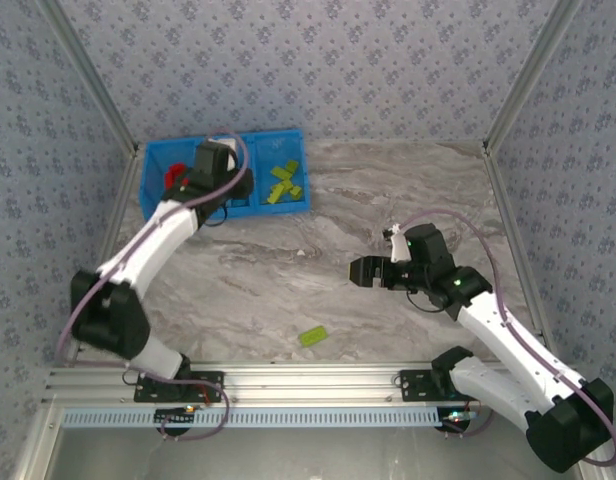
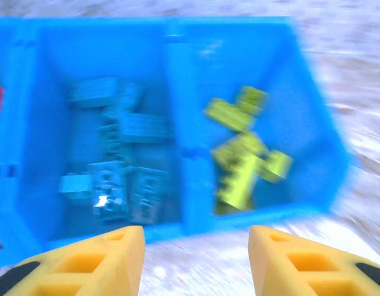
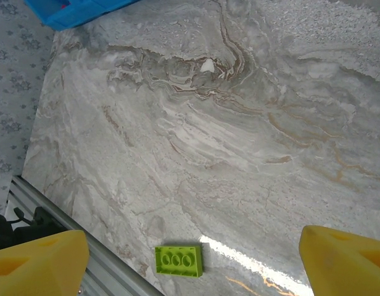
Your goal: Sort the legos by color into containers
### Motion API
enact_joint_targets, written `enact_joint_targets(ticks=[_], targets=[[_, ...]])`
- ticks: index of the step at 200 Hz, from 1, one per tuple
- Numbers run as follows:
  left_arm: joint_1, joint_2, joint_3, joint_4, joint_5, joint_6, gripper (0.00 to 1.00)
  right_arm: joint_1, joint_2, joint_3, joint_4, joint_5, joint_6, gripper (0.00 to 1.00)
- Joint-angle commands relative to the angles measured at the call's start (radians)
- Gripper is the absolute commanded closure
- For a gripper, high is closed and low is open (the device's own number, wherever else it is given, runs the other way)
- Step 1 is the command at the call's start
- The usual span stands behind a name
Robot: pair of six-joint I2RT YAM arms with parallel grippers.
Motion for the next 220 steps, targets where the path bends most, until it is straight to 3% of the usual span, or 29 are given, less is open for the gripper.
enact_joint_targets(ticks=[1,39,68,89,120,173,193,220], targets=[[-0.085,-0.142,-0.125,0.03,0.137,0.18,0.52,0.001,0.028,0.018,-0.001,0.002,-0.036,0.09],[-0.337,-0.384,-0.393,0.053,0.168,0.427,0.5,-0.003,0.064,0.035,-0.053,-0.019,-0.073,0.08],[-0.494,-0.442,-0.476,0.009,0.282,0.44,0.49,-0.005,0.069,0.031,-0.07,-0.012,-0.078,0.08],[-0.603,-0.365,-0.458,-0.07,0.307,0.409,0.43,-0.007,0.069,0.019,-0.059,-0.011,-0.069,0.07],[-0.705,-0.161,-0.441,-0.048,0.35,0.284,0.4,-0.008,0.082,0.013,-0.052,-0.02,-0.063,0.07],[-0.812,0.091,-0.352,-0.075,0.213,0.185,0.27,-0.01,0.051,0.006,-0.095,-0.007,-0.07,0.07],[-0.827,0.141,-0.351,-0.073,0.193,0.189,0.28,-0.011,0.041,-0.001,-0.091,-0.004,-0.064,0.07],[-0.831,0.19,-0.356,-0.097,0.158,0.197,0.39,-0.013,0.041,-0.003,-0.089,-0.001,-0.061,0.07]])
